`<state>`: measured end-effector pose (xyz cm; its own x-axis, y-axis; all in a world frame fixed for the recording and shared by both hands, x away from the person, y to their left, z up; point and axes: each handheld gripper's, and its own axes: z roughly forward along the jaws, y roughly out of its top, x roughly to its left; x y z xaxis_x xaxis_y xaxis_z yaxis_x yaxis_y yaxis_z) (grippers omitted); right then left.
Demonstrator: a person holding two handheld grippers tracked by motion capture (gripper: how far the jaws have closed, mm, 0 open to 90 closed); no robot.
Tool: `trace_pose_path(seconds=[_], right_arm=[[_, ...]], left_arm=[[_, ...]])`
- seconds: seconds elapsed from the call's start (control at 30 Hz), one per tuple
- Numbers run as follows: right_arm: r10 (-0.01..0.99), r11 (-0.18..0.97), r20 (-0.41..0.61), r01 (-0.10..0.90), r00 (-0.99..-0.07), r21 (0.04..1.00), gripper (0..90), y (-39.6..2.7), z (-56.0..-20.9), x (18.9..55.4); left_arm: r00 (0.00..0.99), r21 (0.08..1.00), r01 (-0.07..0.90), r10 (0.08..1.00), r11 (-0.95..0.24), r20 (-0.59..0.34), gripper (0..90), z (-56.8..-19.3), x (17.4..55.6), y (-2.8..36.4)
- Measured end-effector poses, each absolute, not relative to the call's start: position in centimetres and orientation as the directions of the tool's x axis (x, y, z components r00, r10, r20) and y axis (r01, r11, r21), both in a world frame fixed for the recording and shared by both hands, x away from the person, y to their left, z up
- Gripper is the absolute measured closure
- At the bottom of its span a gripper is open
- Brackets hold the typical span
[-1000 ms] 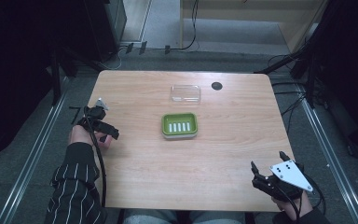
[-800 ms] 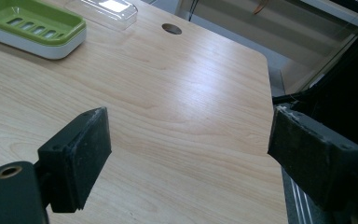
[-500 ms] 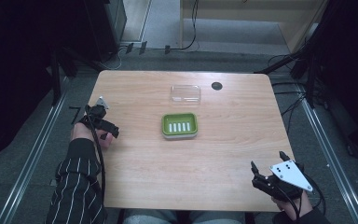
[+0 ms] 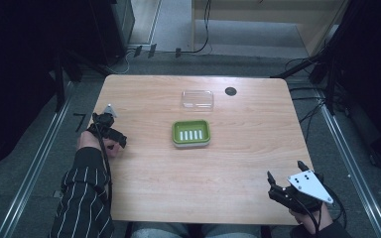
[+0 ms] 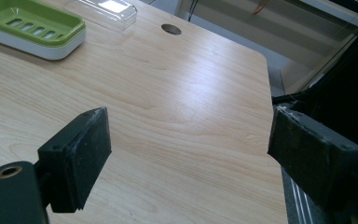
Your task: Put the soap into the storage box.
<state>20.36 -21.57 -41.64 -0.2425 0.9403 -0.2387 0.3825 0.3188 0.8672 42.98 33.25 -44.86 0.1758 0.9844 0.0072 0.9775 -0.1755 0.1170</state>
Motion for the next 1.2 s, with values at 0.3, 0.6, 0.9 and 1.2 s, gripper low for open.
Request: trace_pose_path(seconds=[0.3, 0.6, 0.9, 1.2], right_arm=[[0.941, 0.317, -0.238, 0.384, -0.242, 0.867, 13.9, -21.55, -41.63, 20.37], [0.940, 0.319, -0.240, 0.382, -0.242, 0.867, 13.9, -21.58, -41.63, 20.36], [0.940, 0.319, -0.240, 0.382, -0.242, 0.867, 13.9, -21.57, -41.63, 20.37], [0.941, 0.318, -0.238, 0.383, -0.241, 0.867, 13.9, -21.54, -41.63, 20.38]], left_arm=[[0.187, 0.112, 0.976, 0.982, -0.188, 0.024, 20.6, -44.94, 42.89, 33.24], [0.193, 0.117, 0.973, 0.980, -0.197, 0.045, 33.1, -44.74, 42.75, 33.04], [0.212, 0.123, 0.968, 0.976, -0.216, 0.048, 37.6, -44.64, 42.62, 32.98], [0.225, 0.132, 0.965, 0.974, -0.228, 0.037, 38.0, -44.58, 42.55, 33.09]])
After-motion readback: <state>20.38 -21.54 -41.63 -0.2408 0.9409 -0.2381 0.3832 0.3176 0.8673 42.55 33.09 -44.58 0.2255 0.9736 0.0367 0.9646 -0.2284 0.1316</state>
